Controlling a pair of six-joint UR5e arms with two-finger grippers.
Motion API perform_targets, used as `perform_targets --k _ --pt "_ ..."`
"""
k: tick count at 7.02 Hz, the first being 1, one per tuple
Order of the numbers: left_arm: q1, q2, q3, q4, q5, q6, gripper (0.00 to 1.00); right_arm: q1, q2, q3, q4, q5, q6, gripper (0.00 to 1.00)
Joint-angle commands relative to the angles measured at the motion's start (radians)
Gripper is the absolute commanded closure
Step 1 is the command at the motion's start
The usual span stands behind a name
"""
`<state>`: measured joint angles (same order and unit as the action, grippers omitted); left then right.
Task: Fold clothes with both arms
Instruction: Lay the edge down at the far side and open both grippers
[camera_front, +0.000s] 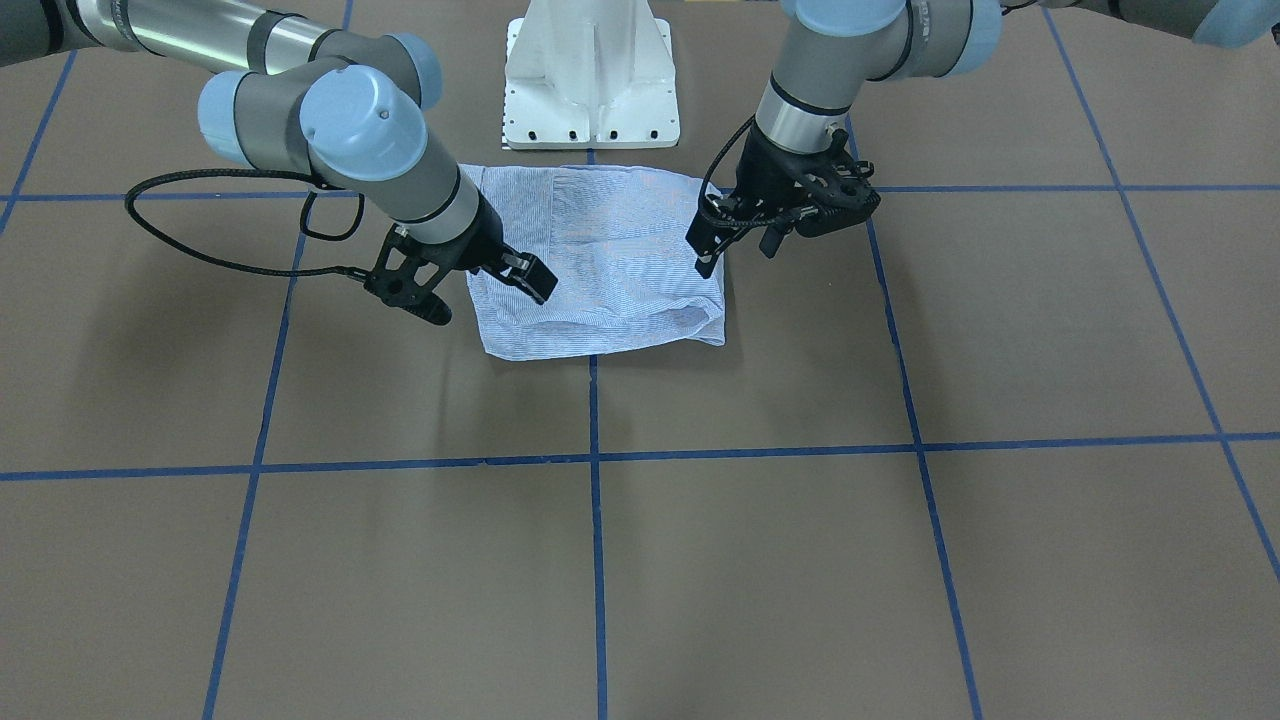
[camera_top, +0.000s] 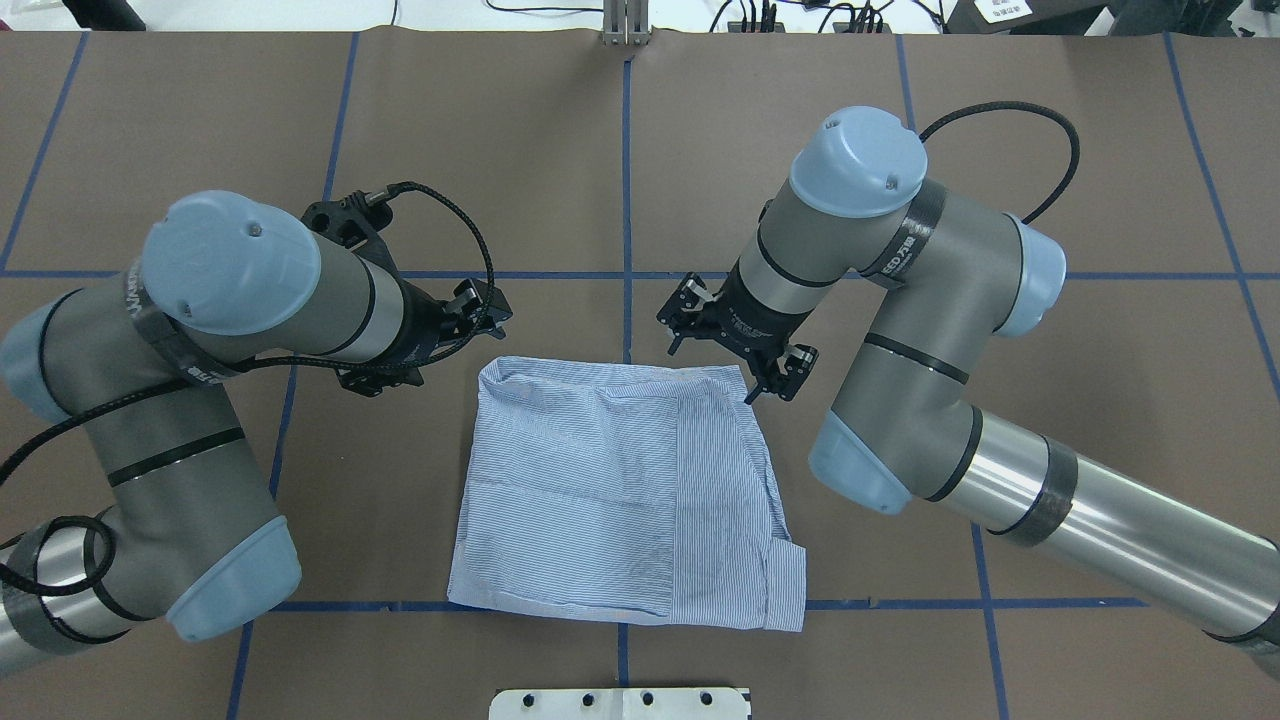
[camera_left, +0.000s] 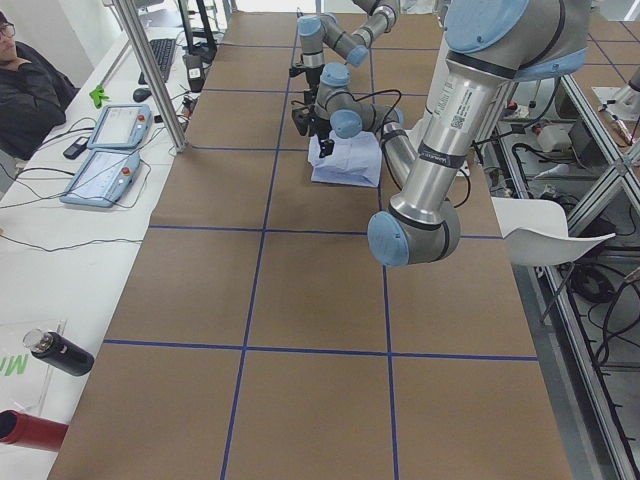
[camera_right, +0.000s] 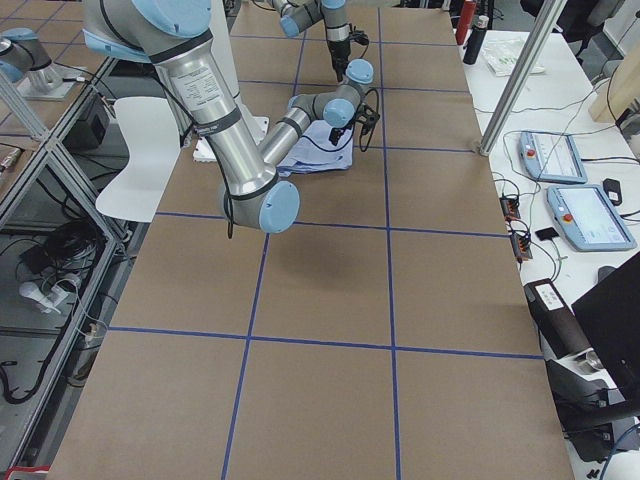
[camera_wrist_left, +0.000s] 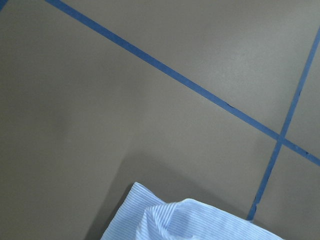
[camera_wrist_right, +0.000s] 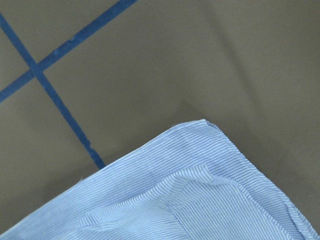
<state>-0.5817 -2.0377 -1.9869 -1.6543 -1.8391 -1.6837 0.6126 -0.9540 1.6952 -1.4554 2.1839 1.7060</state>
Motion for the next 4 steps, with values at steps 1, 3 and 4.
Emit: perform_targets --k 1,3,4 --pt "0.002 0.002 -0.033 0.045 -0.002 0.016 0.01 -0.082 0.001 -0.014 -0.008 -0.119 -0.124 0.00" --pt "0.002 0.001 -0.032 0.041 -0.002 0.016 0.01 -0.080 0.007 -0.077 -0.008 -0.166 -0.227 0.00" --pt "0.002 -0.001 -0.032 0.041 -0.002 0.016 0.01 -0.076 0.006 -0.098 -0.008 -0.176 -0.261 0.00"
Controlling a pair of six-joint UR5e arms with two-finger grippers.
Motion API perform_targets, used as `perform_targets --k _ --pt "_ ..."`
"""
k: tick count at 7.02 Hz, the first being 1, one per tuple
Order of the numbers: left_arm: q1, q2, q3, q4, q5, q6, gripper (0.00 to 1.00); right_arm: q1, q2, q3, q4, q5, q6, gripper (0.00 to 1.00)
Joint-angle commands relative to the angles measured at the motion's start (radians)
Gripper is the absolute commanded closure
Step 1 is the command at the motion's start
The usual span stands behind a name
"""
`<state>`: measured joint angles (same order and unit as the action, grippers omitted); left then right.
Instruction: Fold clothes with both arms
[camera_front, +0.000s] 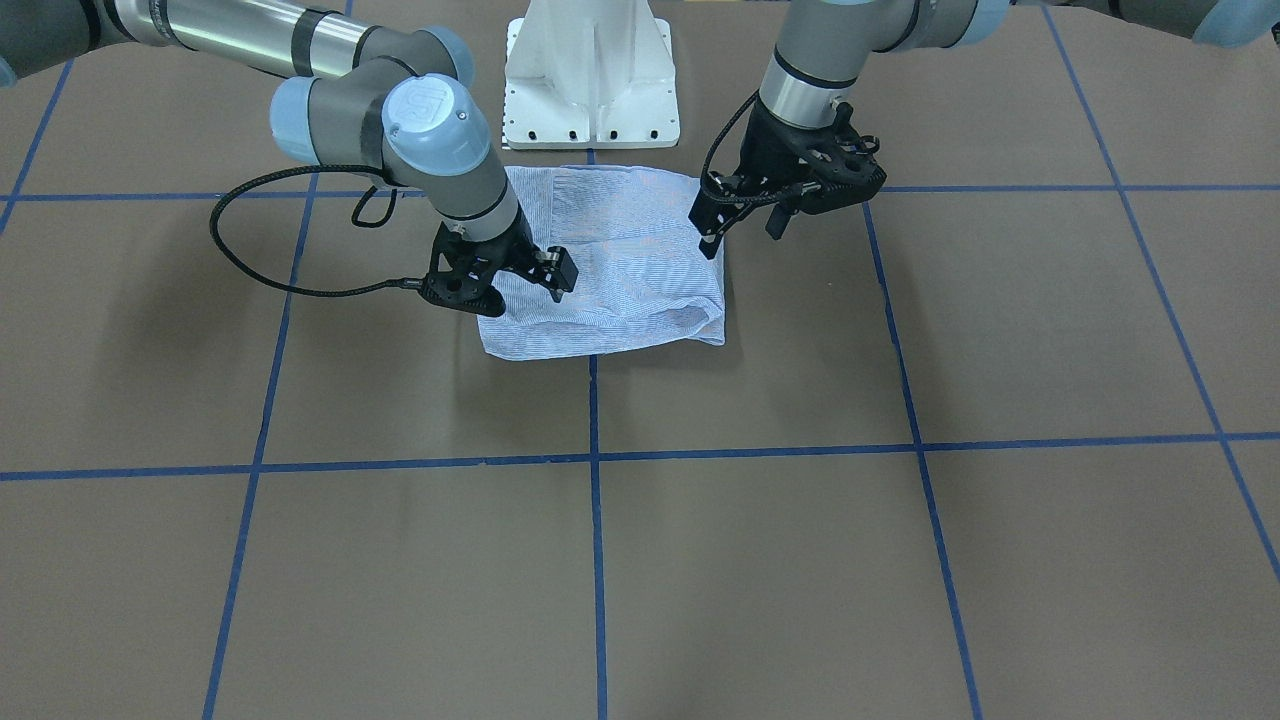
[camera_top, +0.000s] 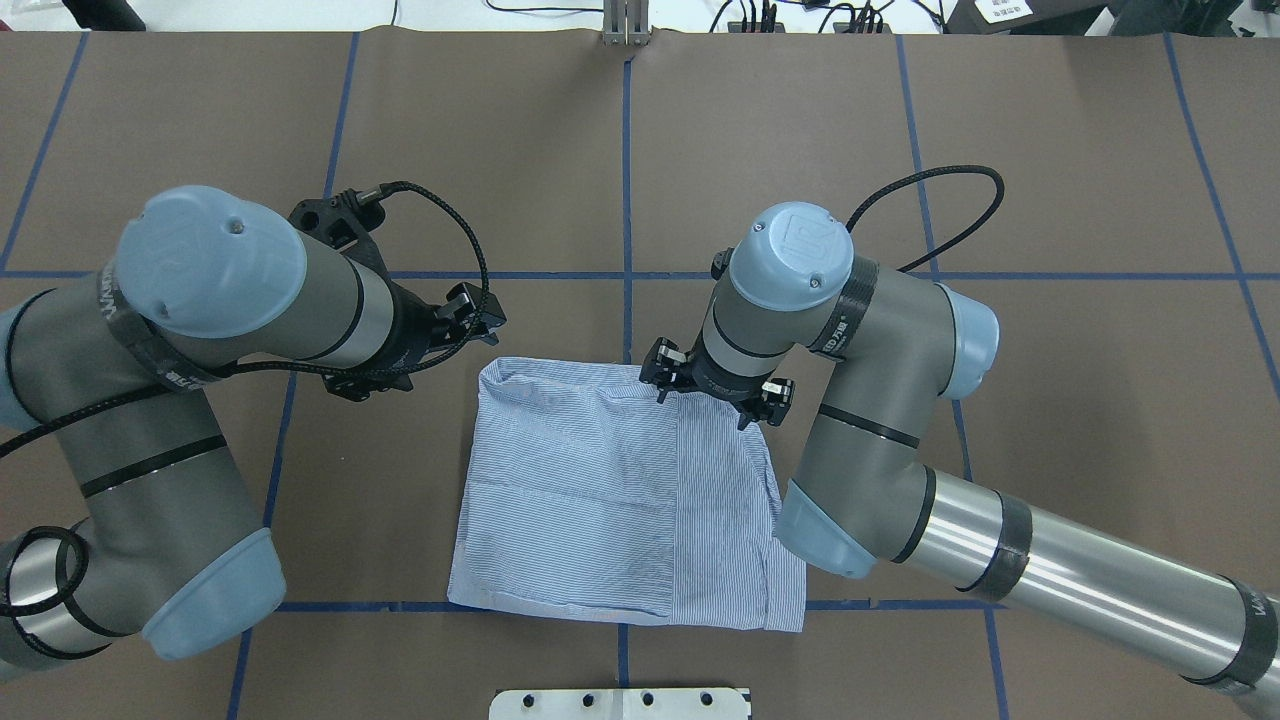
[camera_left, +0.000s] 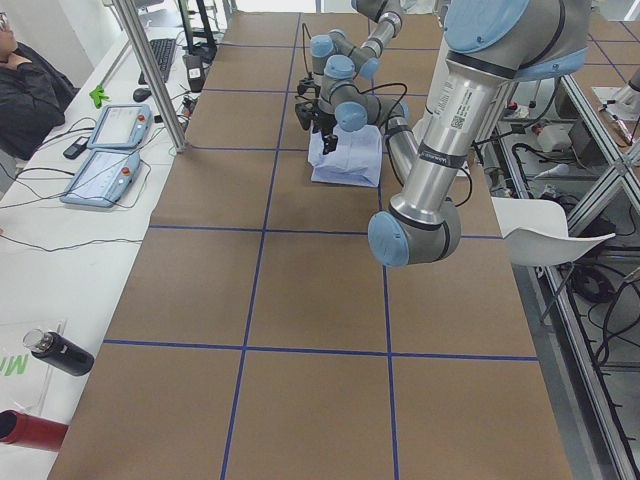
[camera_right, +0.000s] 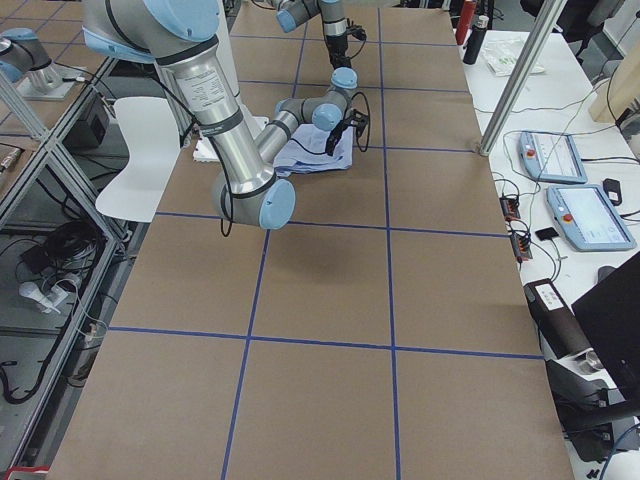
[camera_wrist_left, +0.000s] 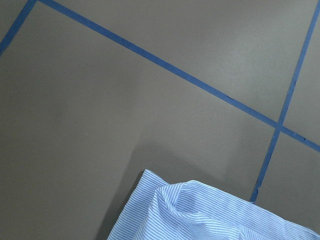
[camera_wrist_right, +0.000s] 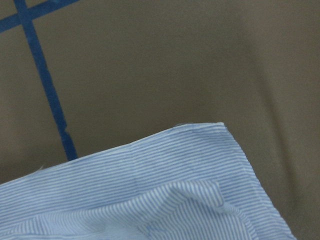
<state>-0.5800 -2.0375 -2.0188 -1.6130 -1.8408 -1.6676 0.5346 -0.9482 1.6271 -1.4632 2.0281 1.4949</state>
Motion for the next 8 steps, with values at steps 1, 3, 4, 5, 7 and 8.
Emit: perform_targets --k 1,3,4,5,7,8 --pt "0.000 -0.003 0.002 -0.002 0.000 0.000 0.01 0.007 0.000 -0.044 0.000 -0.028 -0.064 0.00" --pt "0.002 -0.004 0.003 -0.008 0.000 0.000 0.01 0.047 -0.001 -0.050 -0.031 -0.025 -0.115 0.00" --pt "0.002 -0.006 0.003 -0.008 0.000 0.000 0.01 0.074 -0.001 -0.049 -0.060 -0.022 -0.157 0.00" --pt "0.000 -0.001 0.002 -0.005 0.002 0.028 0.01 0.120 -0.010 -0.037 -0.062 -0.012 -0.201 0.00" --pt "-0.075 0.002 0.002 0.001 0.002 0.226 0.01 0.221 -0.020 -0.032 -0.086 0.012 -0.337 0.00" --pt "-0.125 0.003 0.003 0.004 0.002 0.329 0.01 0.293 -0.033 -0.017 -0.115 0.056 -0.445 0.00"
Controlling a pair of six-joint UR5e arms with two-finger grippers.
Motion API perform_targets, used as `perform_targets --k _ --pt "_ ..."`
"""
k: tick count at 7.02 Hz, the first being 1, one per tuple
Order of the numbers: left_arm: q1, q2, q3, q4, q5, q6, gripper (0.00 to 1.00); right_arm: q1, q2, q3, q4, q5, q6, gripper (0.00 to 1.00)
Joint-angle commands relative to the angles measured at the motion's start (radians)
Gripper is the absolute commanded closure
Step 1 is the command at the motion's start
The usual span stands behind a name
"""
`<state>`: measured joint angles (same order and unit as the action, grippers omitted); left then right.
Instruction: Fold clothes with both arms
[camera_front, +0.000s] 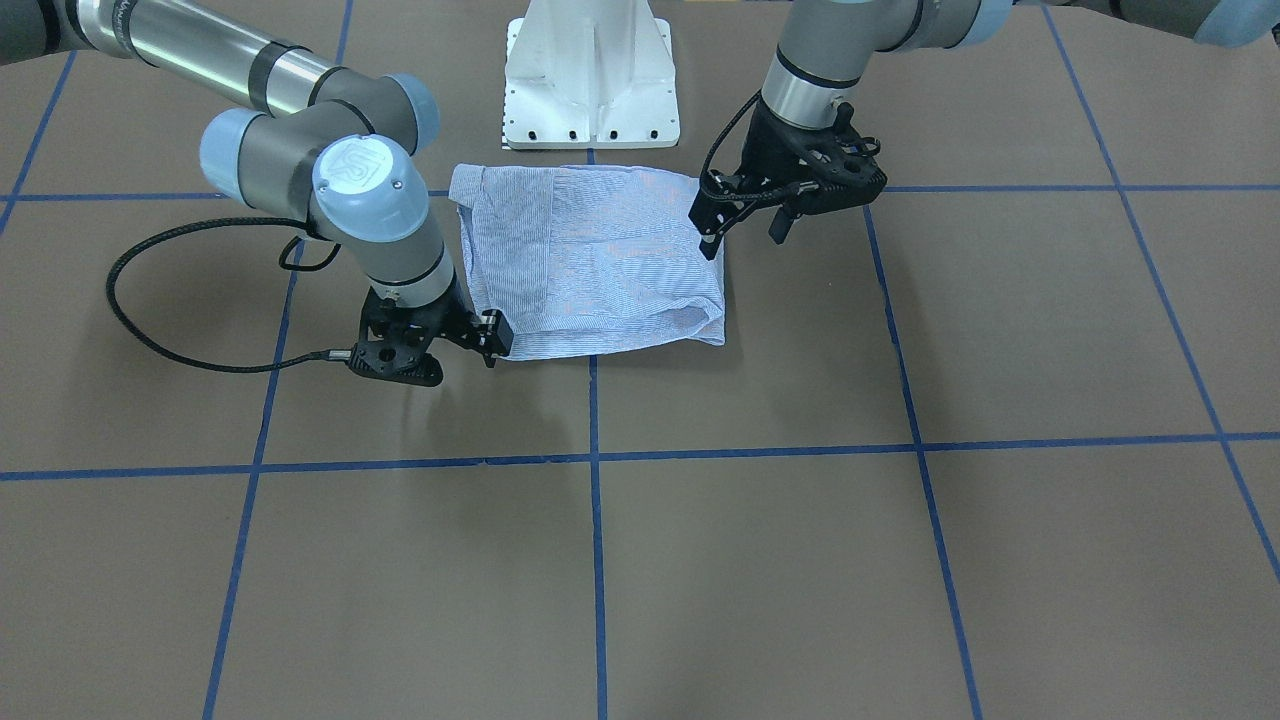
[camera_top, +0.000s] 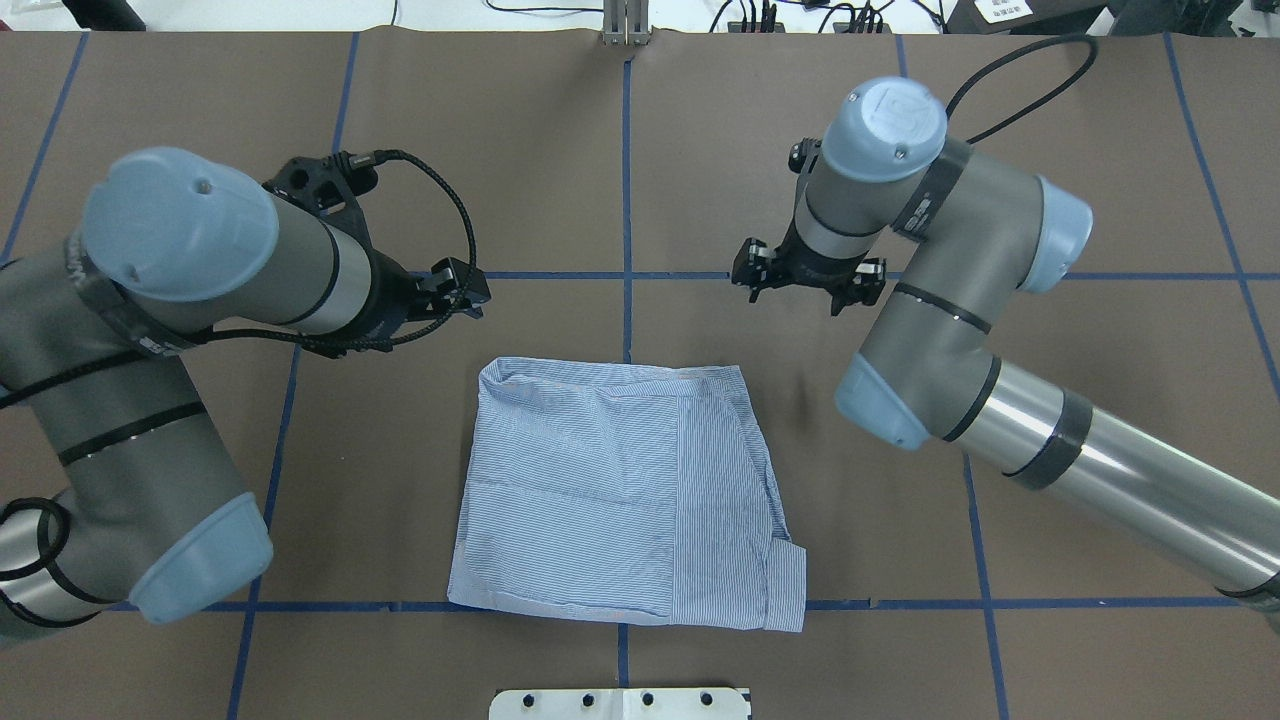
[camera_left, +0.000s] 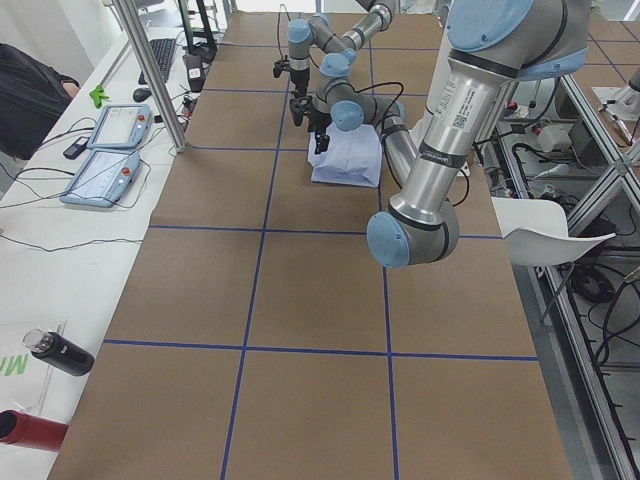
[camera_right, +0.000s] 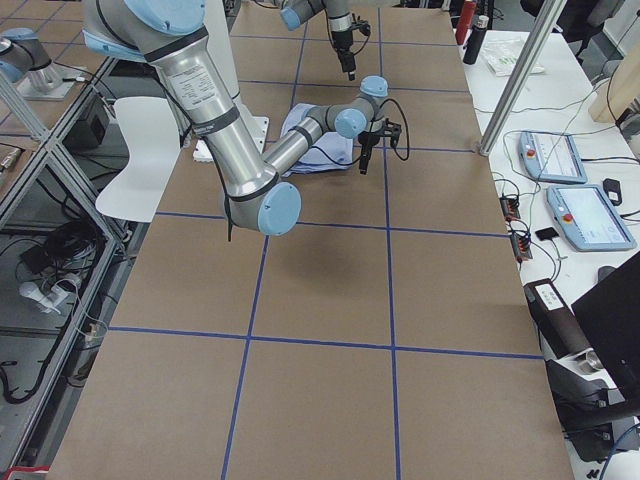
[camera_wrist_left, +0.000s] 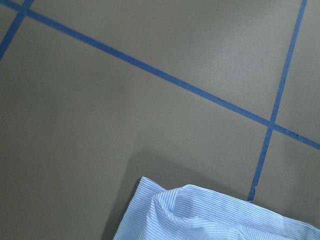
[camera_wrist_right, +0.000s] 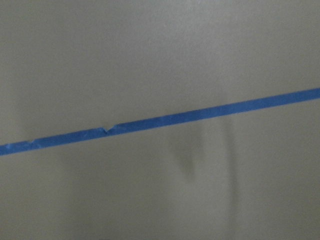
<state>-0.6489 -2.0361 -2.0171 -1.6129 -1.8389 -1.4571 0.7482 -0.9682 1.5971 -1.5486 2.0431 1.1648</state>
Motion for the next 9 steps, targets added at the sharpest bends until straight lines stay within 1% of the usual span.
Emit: perform_targets --k 1,2,3,4,5,6,7,9 --pt "-0.111 0.028 0.000 0.004 -0.017 0.229 0.01 0.145 -0.032 0.032 -0.051 0.069 -0.216 0.00" --pt "-0.198 0.066 0.000 0.002 -0.069 0.364 0.01 0.213 -0.067 0.047 -0.053 0.101 -0.338 0.00" --pt "-0.287 0.115 0.001 0.002 -0.104 0.538 0.01 0.288 -0.117 0.069 -0.053 0.156 -0.458 0.00" --pt "-0.375 0.147 0.026 -0.008 -0.117 0.673 0.01 0.363 -0.165 0.090 -0.054 0.228 -0.534 0.00" --pt "-0.440 0.151 0.059 -0.010 -0.155 0.757 0.01 0.440 -0.206 0.095 -0.054 0.285 -0.628 0.00" --pt "-0.518 0.152 0.108 -0.010 -0.207 0.923 0.01 0.495 -0.254 0.089 -0.054 0.302 -0.762 0.00" --pt "-0.608 0.152 0.192 -0.010 -0.262 1.095 0.01 0.544 -0.292 0.081 -0.054 0.302 -0.872 0.00" --pt "-0.766 0.152 0.331 -0.039 -0.286 1.310 0.01 0.640 -0.375 0.076 -0.059 0.304 -1.082 0.00"
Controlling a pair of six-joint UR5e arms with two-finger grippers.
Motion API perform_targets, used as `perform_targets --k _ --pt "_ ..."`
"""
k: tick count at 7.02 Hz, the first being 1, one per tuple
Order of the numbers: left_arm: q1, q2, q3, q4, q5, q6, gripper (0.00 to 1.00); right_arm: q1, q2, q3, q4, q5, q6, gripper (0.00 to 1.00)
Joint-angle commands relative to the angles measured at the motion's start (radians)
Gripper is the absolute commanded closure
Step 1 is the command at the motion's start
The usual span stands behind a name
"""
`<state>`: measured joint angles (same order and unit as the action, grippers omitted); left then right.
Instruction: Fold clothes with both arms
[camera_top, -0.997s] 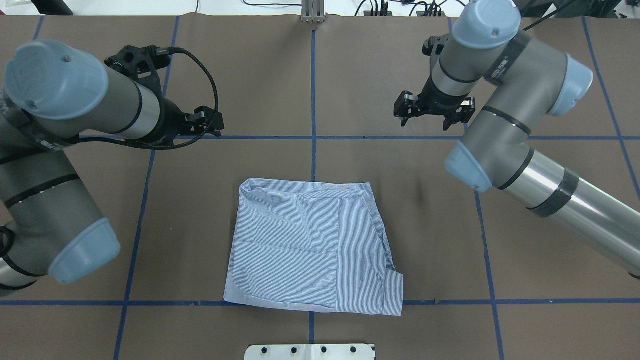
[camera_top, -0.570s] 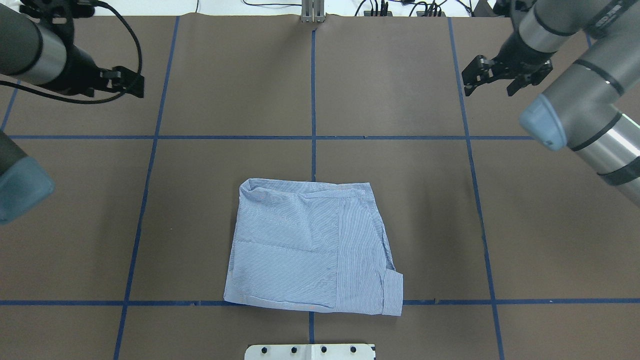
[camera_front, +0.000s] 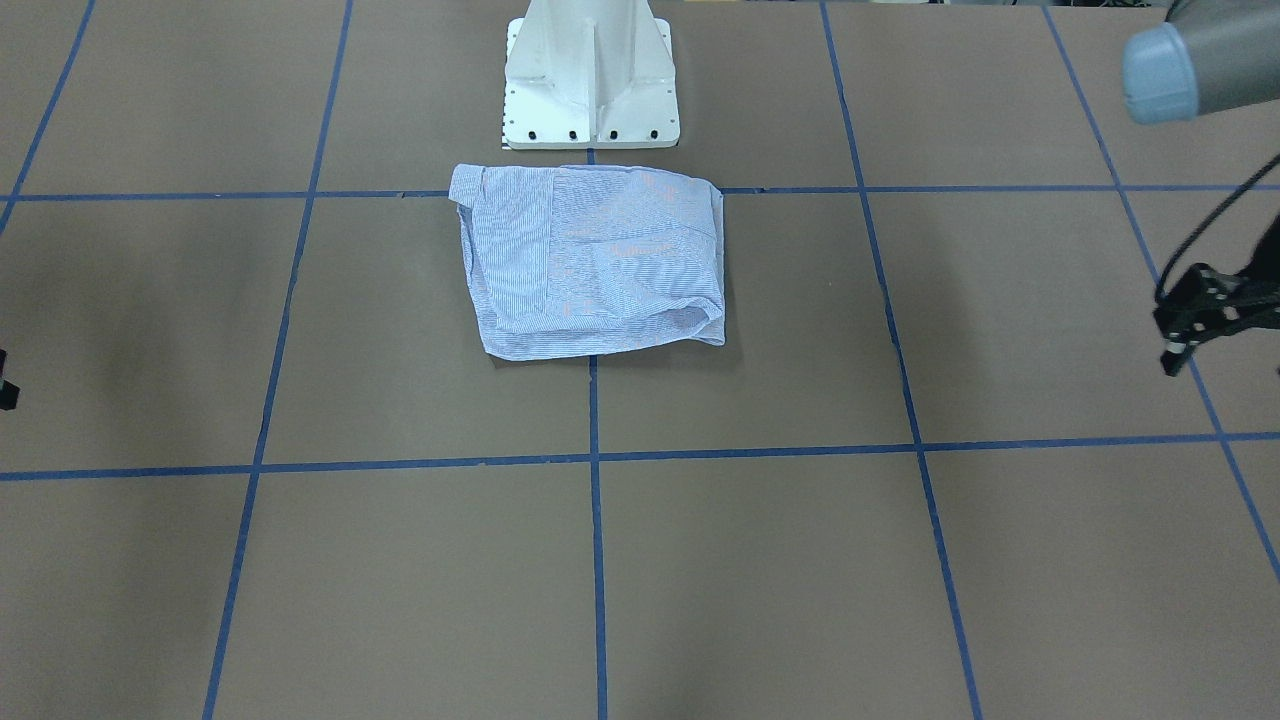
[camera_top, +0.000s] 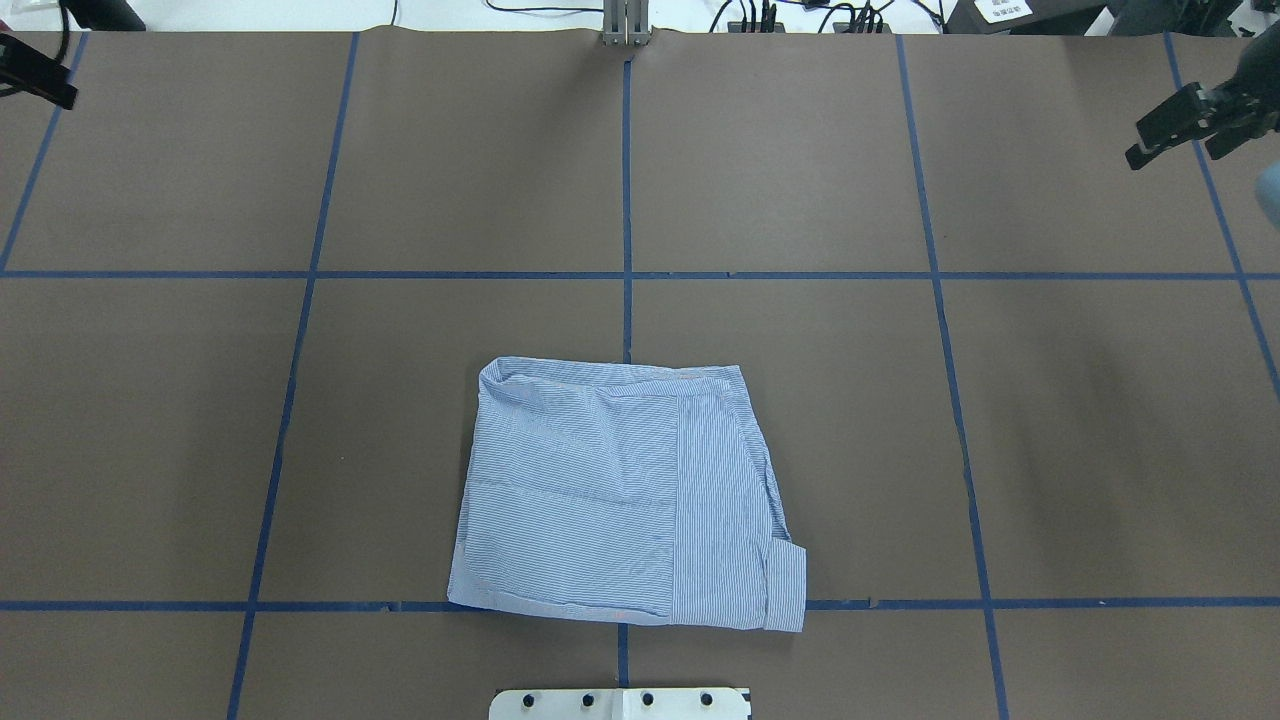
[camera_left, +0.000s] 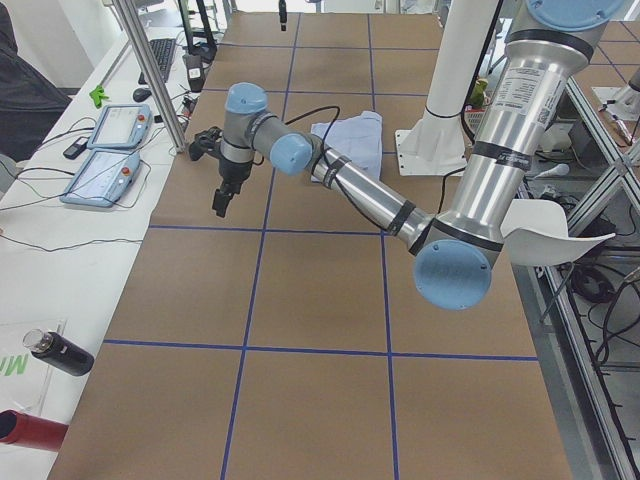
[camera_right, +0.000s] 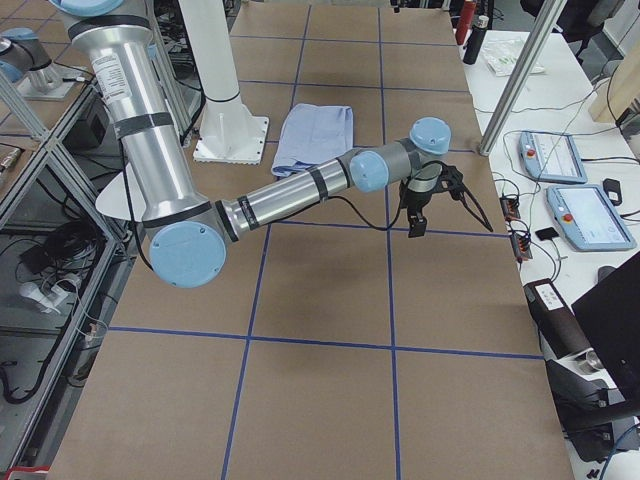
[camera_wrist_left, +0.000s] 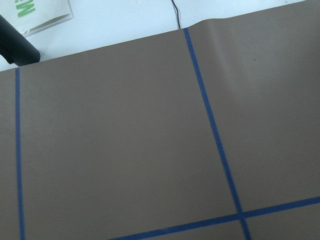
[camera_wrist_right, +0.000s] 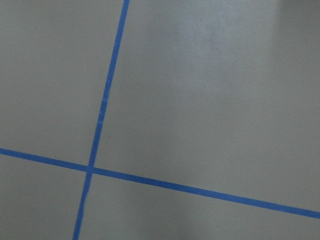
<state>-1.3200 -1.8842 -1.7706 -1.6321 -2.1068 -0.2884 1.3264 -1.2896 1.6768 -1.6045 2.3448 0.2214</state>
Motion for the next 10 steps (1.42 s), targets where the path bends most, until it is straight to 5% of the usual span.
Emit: perform_targets --k 1,3,5,8,10 --pt "-0.167 0.002 0.153 -0.031 -0.054 0.257 0.01 0.095 -0.092 -0.005 -0.021 0.007 -0.236 0.00" --pt "-0.257 0.043 0.229 -0.080 -0.179 0.342 0.01 0.158 -0.157 -0.014 -0.052 0.044 -0.365 0.00" --pt "-0.277 0.089 0.209 -0.097 -0.180 0.339 0.01 0.200 -0.216 0.000 -0.057 0.042 -0.382 0.00" --pt "-0.278 0.244 0.239 -0.358 -0.174 0.337 0.01 0.224 -0.276 -0.012 -0.052 0.027 -0.381 0.00" --pt "-0.278 0.321 0.238 -0.358 -0.077 0.342 0.01 0.226 -0.289 -0.009 -0.052 -0.126 -0.382 0.00"
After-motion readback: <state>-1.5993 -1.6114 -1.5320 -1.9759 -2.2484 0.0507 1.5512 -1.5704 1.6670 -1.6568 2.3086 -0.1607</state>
